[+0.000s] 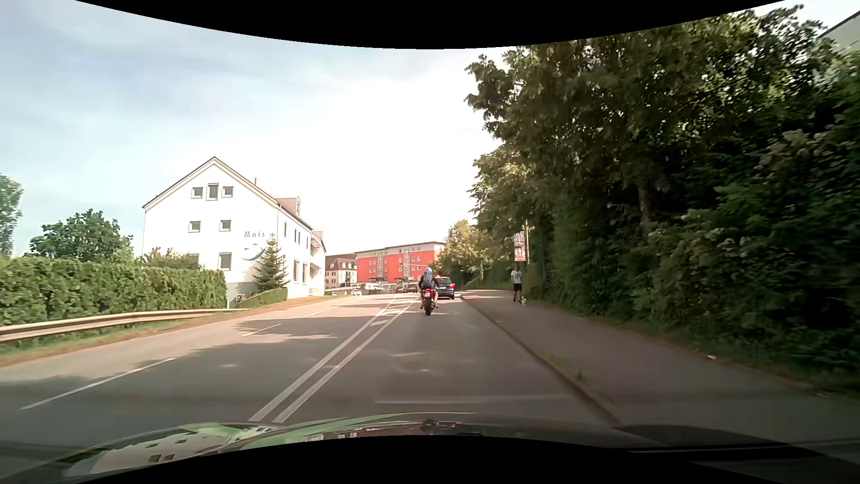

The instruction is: Follow the waypoints while adhering to traffic rules and regulations

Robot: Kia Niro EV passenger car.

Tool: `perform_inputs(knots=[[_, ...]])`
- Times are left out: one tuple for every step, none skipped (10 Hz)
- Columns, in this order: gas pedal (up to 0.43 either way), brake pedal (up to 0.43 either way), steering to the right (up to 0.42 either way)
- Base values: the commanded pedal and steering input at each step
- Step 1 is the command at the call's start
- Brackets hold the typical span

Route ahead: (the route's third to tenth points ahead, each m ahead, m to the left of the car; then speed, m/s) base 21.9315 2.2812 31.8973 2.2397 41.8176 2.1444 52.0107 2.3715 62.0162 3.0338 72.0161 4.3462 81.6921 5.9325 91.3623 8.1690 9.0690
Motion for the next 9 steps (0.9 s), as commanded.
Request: perform_inputs(knots=[[0.059,0.0,0.009],[0.0,0.0,0.009],[0.0,0.0,0.009],[0.0,0.0,0.009],[0.0,0.0,0.009],[0.0,0.0,0.009],[0.0,0.0,0.009],[0.0,0.0,0.008],[0.0,0.0,0.006]])
